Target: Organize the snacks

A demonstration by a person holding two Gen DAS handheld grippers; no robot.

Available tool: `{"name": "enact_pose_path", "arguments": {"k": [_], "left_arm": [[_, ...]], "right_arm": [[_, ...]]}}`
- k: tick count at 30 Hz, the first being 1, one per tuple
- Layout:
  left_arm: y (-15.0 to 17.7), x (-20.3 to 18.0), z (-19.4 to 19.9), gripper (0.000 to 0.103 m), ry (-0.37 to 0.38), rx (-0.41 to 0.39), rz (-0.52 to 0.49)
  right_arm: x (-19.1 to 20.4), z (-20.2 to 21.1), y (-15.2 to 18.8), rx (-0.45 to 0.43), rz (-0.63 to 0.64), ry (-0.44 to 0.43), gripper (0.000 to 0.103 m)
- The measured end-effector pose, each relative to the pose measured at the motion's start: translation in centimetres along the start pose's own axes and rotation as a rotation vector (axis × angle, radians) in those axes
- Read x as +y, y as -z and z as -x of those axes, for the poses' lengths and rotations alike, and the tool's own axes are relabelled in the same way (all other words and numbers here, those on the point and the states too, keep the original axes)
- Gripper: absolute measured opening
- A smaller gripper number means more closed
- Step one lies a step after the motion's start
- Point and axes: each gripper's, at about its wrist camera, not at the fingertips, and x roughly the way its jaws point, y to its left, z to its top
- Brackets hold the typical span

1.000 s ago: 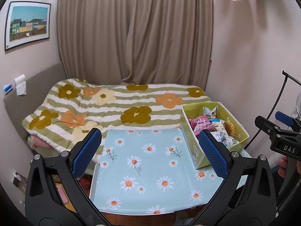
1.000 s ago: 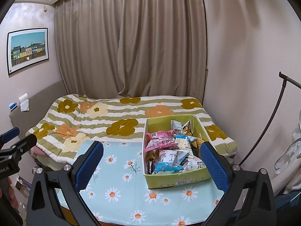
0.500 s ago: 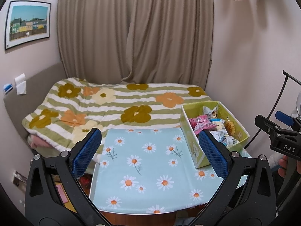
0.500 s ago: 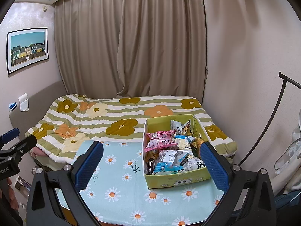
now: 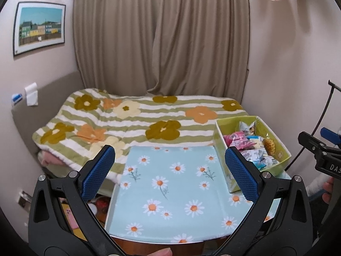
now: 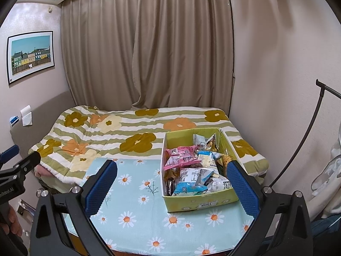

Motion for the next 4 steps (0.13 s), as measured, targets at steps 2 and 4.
{"name": "enact_pose_path", "arguments": {"k": [2,4], "left_arm": [[0.22,0.32,-0.08,0.103,0.007,-0.004,0.009],[0.34,0.43,-0.15,0.103,-0.002,-0.004,0.007]], "right_arm": [[0.14,0.07,0.07,0.004,0.006,0.002,0.102],[0.35,0.01,0.14,0.009,0.011,0.003,0.102]]}}
